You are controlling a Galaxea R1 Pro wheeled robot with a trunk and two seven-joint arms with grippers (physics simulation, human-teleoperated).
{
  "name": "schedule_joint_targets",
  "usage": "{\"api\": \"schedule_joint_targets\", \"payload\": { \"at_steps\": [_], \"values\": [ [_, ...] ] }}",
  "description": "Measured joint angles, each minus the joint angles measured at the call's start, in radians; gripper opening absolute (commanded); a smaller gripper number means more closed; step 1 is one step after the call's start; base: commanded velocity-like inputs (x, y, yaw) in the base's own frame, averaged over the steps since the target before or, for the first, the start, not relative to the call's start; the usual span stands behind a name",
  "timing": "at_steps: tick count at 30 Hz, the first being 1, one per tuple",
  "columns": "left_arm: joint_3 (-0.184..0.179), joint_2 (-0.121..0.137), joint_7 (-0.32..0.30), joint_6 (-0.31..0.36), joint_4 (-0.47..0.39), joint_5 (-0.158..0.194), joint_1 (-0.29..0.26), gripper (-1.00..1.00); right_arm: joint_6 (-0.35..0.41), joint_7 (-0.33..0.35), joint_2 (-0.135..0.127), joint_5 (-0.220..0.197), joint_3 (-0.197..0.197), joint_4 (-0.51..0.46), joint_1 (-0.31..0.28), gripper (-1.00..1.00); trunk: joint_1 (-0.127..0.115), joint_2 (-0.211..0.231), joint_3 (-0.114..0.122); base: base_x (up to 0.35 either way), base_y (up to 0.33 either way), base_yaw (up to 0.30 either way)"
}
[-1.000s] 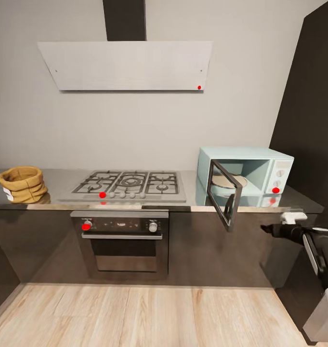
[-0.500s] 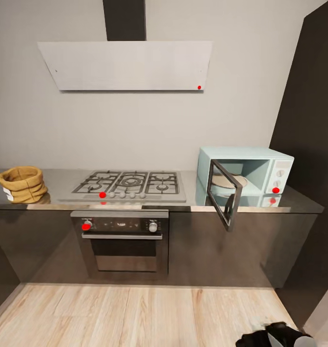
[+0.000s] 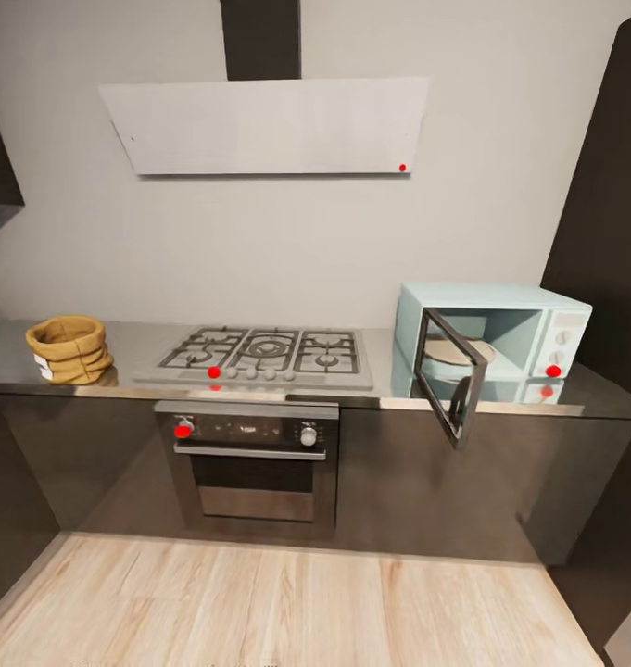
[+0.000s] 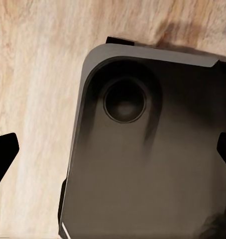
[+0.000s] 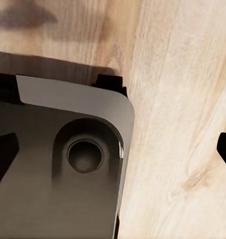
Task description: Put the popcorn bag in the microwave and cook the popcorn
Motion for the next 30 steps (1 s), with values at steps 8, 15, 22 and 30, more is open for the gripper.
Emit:
{"api": "schedule_joint_targets", "payload": {
  "at_steps": [8, 15, 22, 30],
  "values": [
    [0.000, 0.001, 0.000, -0.001, 0.000, 0.000, 0.000, 1.00, -0.035, -0.124, 0.059, -0.002, 0.000, 0.003, 0.002, 1.00, 0.000, 0.000, 0.000, 0.000, 0.000, 0.299],
    [0.000, 0.001, 0.000, -0.001, 0.000, 0.002, 0.000, 1.00, -0.039, -0.125, 0.058, 0.023, 0.003, 0.004, 0.002, 1.00, 0.000, 0.000, 0.000, 0.000, 0.000, 0.300],
    [-0.001, 0.001, 0.000, -0.002, 0.000, 0.002, 0.000, 1.00, -0.125, -0.127, 0.046, 0.212, 0.003, 0.003, 0.001, 1.00, 0.000, 0.000, 0.000, 0.000, 0.000, 0.300],
    [0.000, 0.000, 0.000, -0.002, 0.000, 0.002, 0.000, 1.00, -0.022, -0.125, 0.092, 0.208, -0.005, 0.008, 0.002, 1.00, 0.000, 0.000, 0.000, 0.000, 0.000, 0.300]
  ]
}}
